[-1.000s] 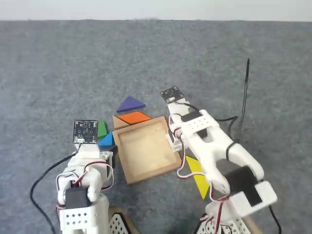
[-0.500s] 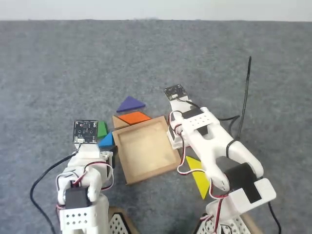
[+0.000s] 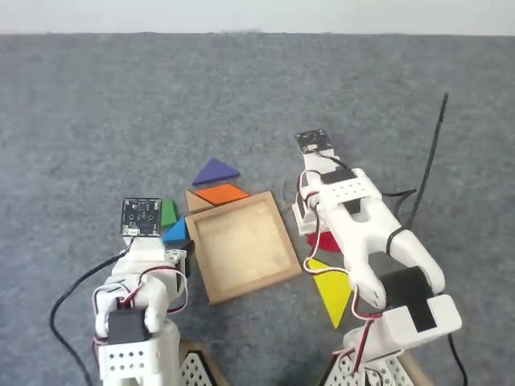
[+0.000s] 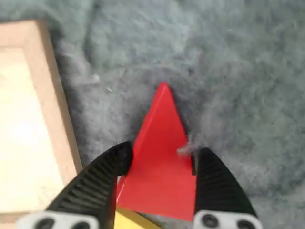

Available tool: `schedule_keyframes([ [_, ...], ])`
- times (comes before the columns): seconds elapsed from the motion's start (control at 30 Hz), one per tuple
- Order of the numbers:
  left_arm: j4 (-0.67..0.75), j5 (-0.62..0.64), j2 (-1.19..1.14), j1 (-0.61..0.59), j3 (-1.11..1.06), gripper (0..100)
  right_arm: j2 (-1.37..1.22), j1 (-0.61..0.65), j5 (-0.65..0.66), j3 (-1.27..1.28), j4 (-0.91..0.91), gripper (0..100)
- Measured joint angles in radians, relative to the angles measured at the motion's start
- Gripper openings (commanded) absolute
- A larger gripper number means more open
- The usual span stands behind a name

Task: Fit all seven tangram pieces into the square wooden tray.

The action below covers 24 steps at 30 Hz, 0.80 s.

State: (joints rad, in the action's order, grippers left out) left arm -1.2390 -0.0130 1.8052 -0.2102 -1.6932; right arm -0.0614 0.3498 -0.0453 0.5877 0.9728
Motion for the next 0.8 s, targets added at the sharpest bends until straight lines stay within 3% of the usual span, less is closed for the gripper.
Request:
schedule_keyframes([
  [0.23, 0.000, 0.000, 0.000, 0.000, 0.000, 23, 0.005, -0.025, 0.000, -0.015, 0.055, 11.2],
  [0.43, 0.000, 0.000, 0.000, 0.000, 0.000, 23, 0.144, -0.166, 0.074, -0.014, 0.130, 10.3],
  [0.6, 0.000, 0.000, 0.000, 0.000, 0.000, 23, 0.181, -0.241, 0.149, -0.014, 0.166, 3.3],
  [0.8, 0.000, 0.000, 0.000, 0.000, 0.000, 23, 0.186, -0.250, 0.216, 0.011, 0.180, 13.0],
])
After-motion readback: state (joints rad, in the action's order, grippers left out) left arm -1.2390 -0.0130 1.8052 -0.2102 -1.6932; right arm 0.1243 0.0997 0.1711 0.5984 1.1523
